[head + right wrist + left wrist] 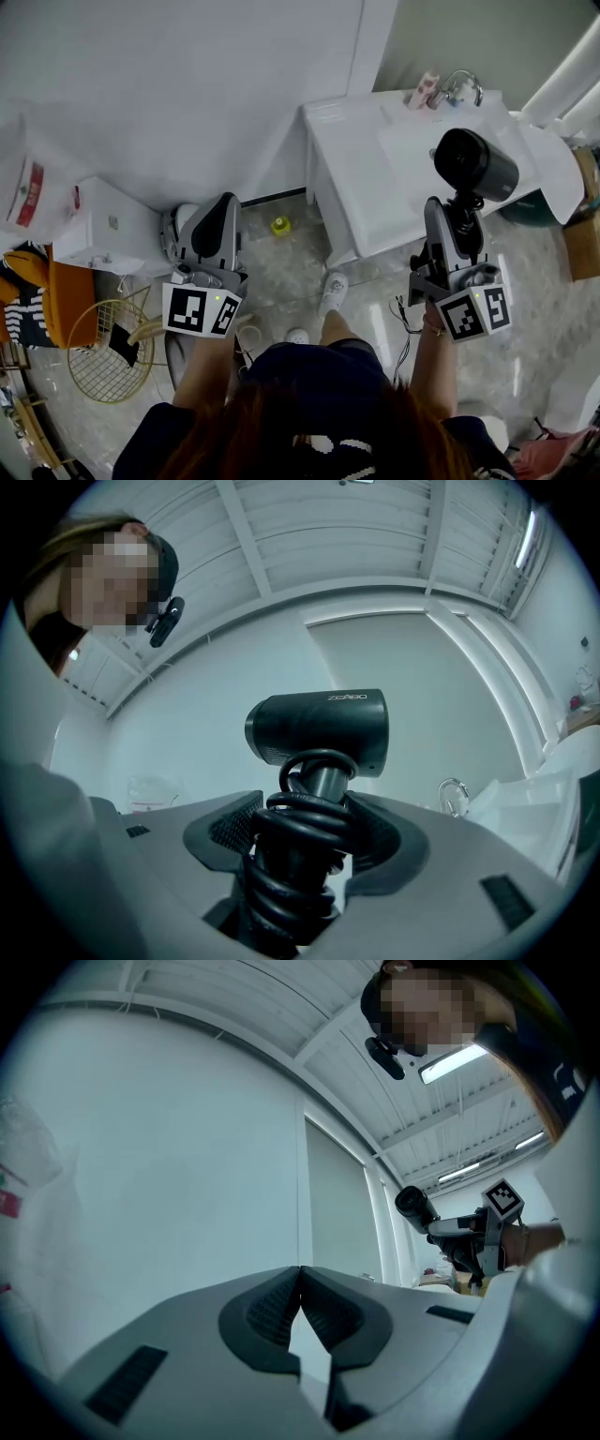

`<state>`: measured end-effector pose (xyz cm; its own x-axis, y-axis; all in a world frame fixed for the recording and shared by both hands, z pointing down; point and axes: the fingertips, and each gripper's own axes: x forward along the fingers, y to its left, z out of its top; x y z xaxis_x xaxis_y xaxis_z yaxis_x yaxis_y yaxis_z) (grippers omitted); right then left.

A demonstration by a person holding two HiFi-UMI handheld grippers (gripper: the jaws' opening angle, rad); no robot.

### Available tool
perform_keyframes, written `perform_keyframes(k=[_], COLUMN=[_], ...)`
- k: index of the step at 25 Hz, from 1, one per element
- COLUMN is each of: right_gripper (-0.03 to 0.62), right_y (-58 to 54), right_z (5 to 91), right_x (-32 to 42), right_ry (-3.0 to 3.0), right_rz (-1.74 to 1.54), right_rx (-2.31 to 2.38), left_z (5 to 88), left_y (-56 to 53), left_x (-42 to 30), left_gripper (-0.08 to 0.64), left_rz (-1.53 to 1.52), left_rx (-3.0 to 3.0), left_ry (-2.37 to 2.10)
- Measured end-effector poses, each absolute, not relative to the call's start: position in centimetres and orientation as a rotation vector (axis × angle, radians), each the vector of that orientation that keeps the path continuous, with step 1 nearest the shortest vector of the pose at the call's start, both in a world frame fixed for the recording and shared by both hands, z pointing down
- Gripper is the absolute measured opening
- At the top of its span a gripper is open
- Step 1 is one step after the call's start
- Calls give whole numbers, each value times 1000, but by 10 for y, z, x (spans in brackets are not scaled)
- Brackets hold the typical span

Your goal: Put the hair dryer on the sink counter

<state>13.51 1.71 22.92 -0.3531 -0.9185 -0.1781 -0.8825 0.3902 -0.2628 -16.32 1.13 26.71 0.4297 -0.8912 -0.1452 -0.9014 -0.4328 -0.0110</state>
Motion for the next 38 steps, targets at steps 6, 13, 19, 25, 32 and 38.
perform_keyframes(k=[6,13,19,25,32,38], right_gripper=[290,290,290,290,290,290], right_y=[-70,-146,-186,-220,-259,-298], right_z=[222,220,220,228,240,287], right_x=[160,185,185,201,216,191], right_ry=[2389,2419,2443,2388,2355,2471], right_rz=[-196,-212,-205,-192,-202,-308], right_rx=[-1535,-1490,-1490,-1611,-1736,-1768], left_z=[258,259,260,265,274,293], left_y=[-59,-119,-157,-219,-287,-332], left_x=[-135,-116,-107,-90,-66,-63], left_gripper=[18,18,18,18,18,18], left_rz=[173,191,164,170,172,151], left_rx=[-2556,-2515,-2533,-2614,-2726,-2798], left_ry=[1665,1740,1743,1634,1494,1439])
